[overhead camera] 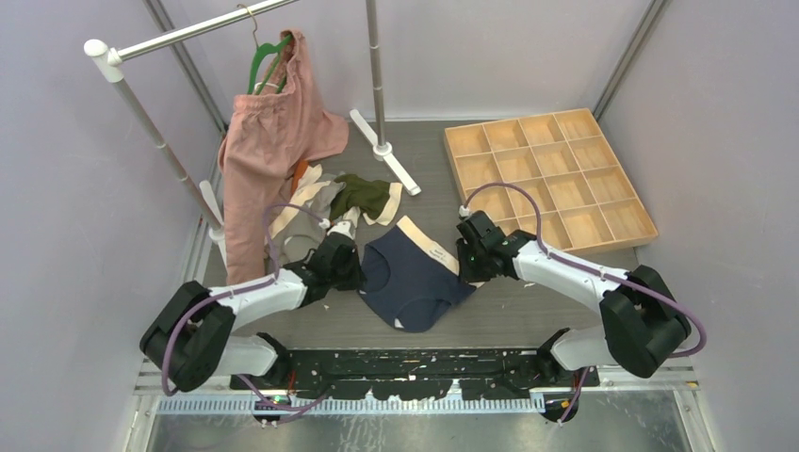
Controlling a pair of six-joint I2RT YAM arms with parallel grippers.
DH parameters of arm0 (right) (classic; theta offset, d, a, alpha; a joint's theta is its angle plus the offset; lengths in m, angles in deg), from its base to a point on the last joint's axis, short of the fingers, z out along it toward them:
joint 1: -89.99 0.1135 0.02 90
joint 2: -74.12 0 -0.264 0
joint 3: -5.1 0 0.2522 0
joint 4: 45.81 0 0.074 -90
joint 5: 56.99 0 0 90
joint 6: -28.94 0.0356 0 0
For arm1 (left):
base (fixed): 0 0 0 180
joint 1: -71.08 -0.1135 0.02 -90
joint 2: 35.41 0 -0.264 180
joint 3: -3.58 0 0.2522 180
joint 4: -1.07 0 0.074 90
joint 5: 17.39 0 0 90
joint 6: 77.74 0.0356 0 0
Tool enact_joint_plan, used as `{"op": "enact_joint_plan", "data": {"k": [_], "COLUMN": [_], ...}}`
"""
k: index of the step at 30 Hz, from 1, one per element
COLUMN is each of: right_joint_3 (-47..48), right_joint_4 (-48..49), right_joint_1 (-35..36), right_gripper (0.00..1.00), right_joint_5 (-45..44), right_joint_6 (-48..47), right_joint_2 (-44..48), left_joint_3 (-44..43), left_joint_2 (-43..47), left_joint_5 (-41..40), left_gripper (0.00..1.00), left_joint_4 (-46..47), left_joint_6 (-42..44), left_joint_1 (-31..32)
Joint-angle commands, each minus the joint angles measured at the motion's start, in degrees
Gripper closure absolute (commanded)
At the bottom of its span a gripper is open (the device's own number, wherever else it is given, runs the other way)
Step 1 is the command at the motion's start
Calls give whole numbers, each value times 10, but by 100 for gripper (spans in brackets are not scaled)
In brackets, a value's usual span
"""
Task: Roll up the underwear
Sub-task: Flatten out the underwear at the center of the board.
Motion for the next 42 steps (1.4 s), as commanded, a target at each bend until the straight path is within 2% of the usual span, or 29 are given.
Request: {"op": "enact_joint_plan", "data": {"k": [1,10,14,18,21,24,28,35,42], "right_joint_3": [-12,-14,-20,-21,-19,-9,-7,-18,-31], "right_joint_4": [-14,-9,17,47,87,119,165,155,93], "right_joint_1": [22,77,78,77,77,76,75,75,75], "right_gripper": [74,72,69,70,71,72,72,76,79], "right_joint_5": [21,46,48,-3,4,12,44,8,-76], "right_joint_6": [19,49,42,31,31,36,48,59,90], "right_joint_2": [16,54,80,103,98,69,22,-47,-70], "left_joint_3": [-40,-123,-147,-159,-159,-127,-94,-43,-47], "left_joint_2": [-56,-134,-79,21,49,32,-34,-60,-50], "left_joint_5": [-2,-27,-37,-45,-28,10,18,-26,-78], "left_gripper": [99,99,99,99,99,99,99,99,99], "left_joint_4": [9,-21,-54,-87,-88,-34,15,51,-20], "left_joint_6": [26,65,81,99,104,92,57,-3,-8], "left_joint_1": [-45,-132,-139,-87,-26,36,85,100,98]}}
